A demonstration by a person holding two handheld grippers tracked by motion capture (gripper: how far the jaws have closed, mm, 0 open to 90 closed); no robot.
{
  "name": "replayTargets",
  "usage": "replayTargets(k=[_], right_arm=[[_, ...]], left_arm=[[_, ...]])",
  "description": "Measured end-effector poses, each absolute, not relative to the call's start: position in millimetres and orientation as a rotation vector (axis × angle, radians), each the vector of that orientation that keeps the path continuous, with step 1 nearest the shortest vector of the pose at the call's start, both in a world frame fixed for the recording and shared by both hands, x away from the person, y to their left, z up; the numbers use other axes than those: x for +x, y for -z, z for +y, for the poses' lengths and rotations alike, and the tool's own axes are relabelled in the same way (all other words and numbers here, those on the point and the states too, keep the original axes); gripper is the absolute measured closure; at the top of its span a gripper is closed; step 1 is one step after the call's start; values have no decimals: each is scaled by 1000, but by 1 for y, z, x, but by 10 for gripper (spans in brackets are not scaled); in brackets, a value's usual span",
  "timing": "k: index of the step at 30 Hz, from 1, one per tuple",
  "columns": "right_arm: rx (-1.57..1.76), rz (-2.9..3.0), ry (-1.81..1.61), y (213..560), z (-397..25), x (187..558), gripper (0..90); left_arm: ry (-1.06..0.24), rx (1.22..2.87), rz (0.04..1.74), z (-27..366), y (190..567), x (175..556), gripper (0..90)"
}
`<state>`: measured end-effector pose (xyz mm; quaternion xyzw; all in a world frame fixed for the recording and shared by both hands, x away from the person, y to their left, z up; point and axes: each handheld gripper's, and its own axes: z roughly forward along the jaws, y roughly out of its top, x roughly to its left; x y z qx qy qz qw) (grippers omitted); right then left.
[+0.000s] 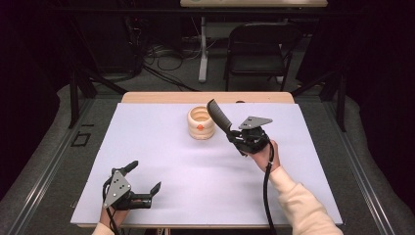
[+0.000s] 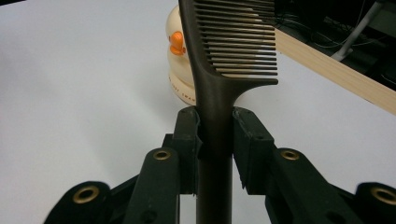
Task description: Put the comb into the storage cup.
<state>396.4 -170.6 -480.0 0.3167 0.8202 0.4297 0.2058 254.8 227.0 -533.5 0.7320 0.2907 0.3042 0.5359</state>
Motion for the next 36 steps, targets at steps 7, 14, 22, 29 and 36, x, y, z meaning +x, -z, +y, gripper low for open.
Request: replayTargets(k=[7,14,22,29,36], right_arm=[[882,2281,-1200,479,-168,399,722],[883,2272,-1207,479,-167,400,722],[889,2259,-1216,479,-166,404,722],[882,2257,-1234,476,-161,409,722],[869,2250,-1246,473,-156,412,722]], left_arm=[[-724,1747,692,227,534,255,1],[-721,1743,688,226,534,256,1],[-717,1743,686,225,534,258,1],[-718,1740,688,225,534,258,1],[-718,1740,688,225,534,258,2]])
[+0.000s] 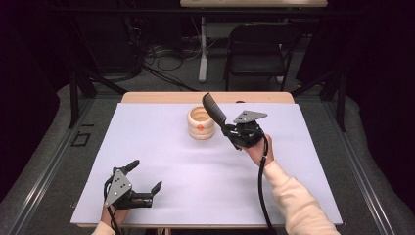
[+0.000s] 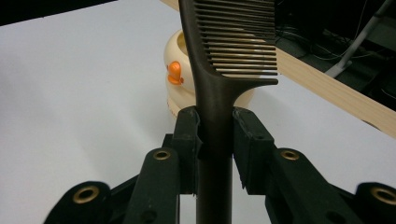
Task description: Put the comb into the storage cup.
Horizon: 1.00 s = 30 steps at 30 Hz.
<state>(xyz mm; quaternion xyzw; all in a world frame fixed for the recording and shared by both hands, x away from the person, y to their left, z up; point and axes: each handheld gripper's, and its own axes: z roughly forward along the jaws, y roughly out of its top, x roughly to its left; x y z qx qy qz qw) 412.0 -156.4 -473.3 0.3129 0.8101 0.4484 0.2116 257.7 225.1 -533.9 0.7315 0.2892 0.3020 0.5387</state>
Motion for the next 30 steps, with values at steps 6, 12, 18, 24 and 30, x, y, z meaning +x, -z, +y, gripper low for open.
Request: replayTargets(k=[6,12,18,24,30], right_arm=[[867,2248,-1267,471,-154,416,722],[854,2246,-1277,467,-150,419,722],[853,2241,-1295,463,-148,423,722],[848,2244,-1315,461,-144,427,722],[840,2244,-1318,459,-140,431,722]], left_arm=[[-719,1738,688,225,534,258,2],[-719,1739,688,225,534,258,1],[-720,1739,687,225,534,258,1],[-719,1740,688,225,534,258,1],[-719,1741,689,225,534,258,1]])
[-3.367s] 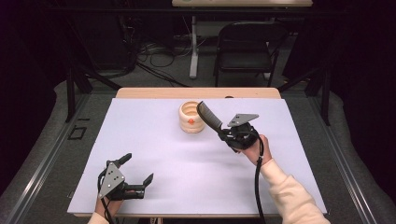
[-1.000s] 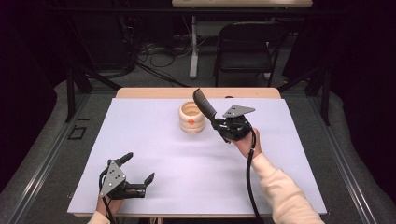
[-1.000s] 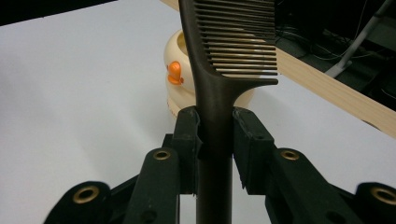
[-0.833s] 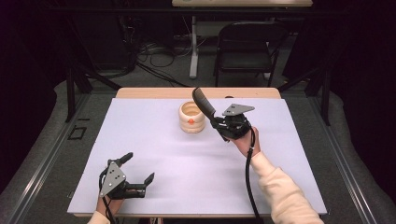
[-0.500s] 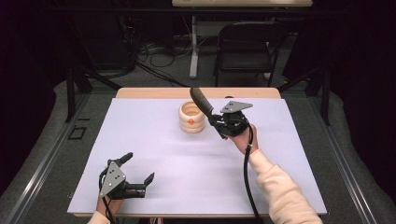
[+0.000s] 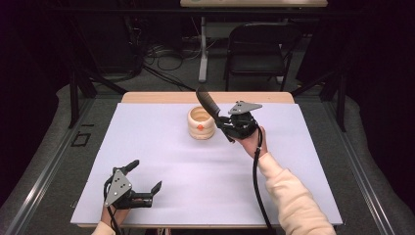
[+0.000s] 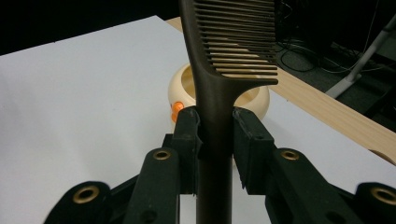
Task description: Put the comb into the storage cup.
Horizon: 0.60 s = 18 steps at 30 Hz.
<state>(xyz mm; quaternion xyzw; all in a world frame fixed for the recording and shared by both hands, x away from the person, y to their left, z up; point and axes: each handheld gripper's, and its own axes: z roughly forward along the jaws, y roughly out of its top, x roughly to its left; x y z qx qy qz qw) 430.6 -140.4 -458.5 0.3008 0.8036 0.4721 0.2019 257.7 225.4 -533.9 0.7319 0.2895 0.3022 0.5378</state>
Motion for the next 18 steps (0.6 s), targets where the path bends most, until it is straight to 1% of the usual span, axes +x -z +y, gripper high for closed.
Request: replayTargets(k=[18], right_arm=[[821,2233,-1330,451,-131,438,722]], left_arm=[[-718,1740,690,225,534,258,1]])
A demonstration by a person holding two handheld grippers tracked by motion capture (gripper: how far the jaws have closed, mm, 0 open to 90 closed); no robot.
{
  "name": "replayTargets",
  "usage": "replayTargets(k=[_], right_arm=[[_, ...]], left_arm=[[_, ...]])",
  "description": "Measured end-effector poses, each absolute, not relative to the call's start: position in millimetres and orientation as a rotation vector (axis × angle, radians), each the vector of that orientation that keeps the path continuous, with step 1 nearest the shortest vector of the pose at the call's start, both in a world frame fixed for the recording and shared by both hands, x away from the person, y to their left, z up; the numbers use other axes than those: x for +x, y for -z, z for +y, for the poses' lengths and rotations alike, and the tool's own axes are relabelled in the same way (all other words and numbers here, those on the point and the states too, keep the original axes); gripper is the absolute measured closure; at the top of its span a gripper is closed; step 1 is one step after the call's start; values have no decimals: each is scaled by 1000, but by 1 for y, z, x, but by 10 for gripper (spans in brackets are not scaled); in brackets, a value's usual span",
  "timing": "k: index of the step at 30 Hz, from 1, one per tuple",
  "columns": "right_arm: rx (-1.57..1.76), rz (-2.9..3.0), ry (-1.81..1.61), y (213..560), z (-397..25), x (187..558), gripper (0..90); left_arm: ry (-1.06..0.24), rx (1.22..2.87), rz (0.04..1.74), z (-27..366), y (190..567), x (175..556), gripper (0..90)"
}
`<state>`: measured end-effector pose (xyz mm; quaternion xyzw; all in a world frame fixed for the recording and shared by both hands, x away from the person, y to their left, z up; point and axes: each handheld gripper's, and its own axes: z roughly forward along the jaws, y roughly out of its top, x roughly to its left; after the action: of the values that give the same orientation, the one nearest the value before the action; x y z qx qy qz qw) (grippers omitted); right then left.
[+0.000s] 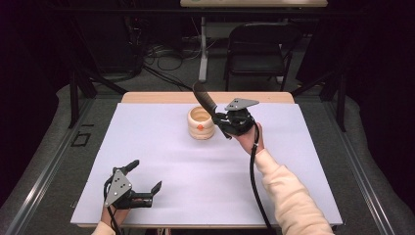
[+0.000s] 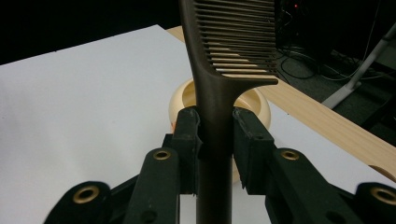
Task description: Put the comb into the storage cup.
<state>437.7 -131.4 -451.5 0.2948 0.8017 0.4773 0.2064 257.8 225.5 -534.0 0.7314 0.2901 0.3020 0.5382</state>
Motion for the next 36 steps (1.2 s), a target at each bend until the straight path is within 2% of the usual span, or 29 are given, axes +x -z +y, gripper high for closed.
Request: replayTargets(k=[36], right_arm=[[789,2217,-1342,445,-114,451,722]], left_arm=[[-718,1739,689,226,534,258,1]])
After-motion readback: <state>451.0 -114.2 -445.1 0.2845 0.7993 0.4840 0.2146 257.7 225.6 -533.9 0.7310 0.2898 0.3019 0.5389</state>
